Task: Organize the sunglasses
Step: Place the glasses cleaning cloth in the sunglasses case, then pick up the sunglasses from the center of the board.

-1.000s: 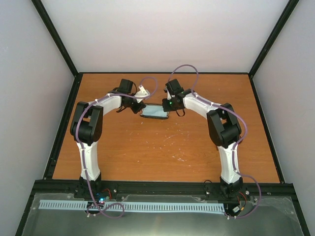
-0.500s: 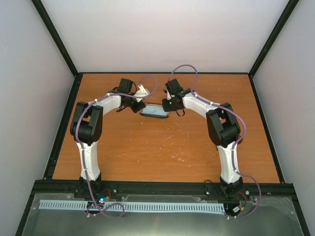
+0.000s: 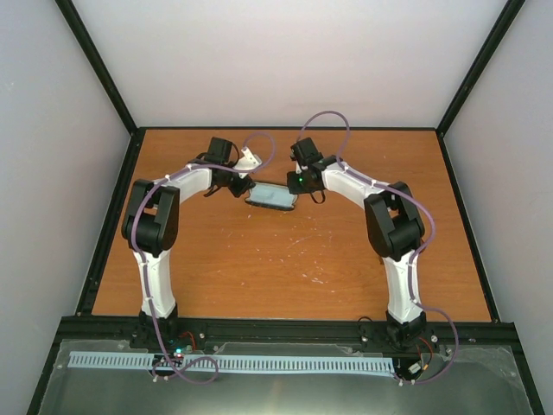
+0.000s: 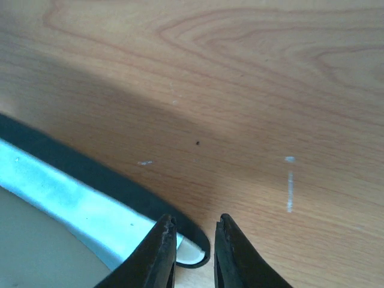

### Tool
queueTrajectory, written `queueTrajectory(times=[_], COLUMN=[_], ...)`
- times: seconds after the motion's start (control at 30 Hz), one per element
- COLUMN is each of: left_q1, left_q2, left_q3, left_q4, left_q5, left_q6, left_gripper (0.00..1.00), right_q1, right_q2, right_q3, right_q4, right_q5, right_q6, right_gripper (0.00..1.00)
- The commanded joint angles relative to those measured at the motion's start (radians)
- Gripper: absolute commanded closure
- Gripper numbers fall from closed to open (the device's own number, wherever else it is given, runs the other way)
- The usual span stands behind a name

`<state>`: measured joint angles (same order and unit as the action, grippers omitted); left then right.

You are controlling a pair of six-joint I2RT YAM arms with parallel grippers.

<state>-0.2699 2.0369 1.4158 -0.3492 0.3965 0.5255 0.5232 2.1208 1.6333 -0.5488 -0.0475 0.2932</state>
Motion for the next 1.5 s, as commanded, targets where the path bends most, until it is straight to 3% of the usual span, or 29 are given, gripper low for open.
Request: queueTrajectory(times=[0.0, 0.03, 0.13, 0.3, 0.43, 0.53, 0.67, 0.83, 1.0, 1.2, 1.47], left_q1=[0.008, 0.008, 0.008, 0.008, 0.007, 0.008, 0.014, 0.047, 0.109, 0.16, 0.181], left_q2=[-0.084, -0.095, -0.131, -0.18, -0.2, -0.206, -0.194, -0.185, -0.198, -0.218, -0.235], left_q3=[-0.013, -0.019, -0.042, -0.062, -0.059, -0.055, -0.04, -0.028, -0.047, -0.092, -0.131], left_q4=[0.059, 0.074, 0.113, 0.144, 0.142, 0.144, 0.144, 0.155, 0.169, 0.181, 0.181], left_q5=[-0.014, -0.015, -0.014, -0.01, -0.012, -0.02, -0.017, -0.003, 0.037, 0.034, 0.023], left_q6=[-0.032, -0.04, -0.057, -0.083, -0.104, -0.107, -0.104, -0.099, -0.106, -0.1, -0.119], left_gripper=[0.8, 0.8, 0.79, 0.76, 0.76, 0.75, 0.76, 0.76, 0.75, 0.75, 0.75], right_q1=[-0.005, -0.006, -0.012, -0.058, -0.167, -0.273, -0.401, -0.469, -0.494, -0.517, -0.643], right_q2=[-0.135, -0.161, -0.245, -0.383, -0.485, -0.564, -0.704, -0.886, -0.943, -0.89, -0.835], right_q3=[-0.031, -0.043, -0.079, -0.152, -0.19, -0.234, -0.369, -0.593, -0.729, -0.724, -0.705], right_q4=[0.038, 0.042, 0.045, -0.011, -0.254, -0.501, -0.663, -0.706, -0.661, -0.674, -0.616], right_q5=[0.111, 0.133, 0.203, 0.306, 0.379, 0.327, 0.189, 0.078, 0.027, 0.077, 0.113], right_q6=[0.025, 0.029, 0.056, 0.172, 0.417, 0.62, 0.783, 0.959, 1.029, 1.064, 1.023], right_gripper=[0.78, 0.76, 0.58, 0.55, 0.55, 0.57, 0.6, 0.58, 0.59, 0.62, 0.58])
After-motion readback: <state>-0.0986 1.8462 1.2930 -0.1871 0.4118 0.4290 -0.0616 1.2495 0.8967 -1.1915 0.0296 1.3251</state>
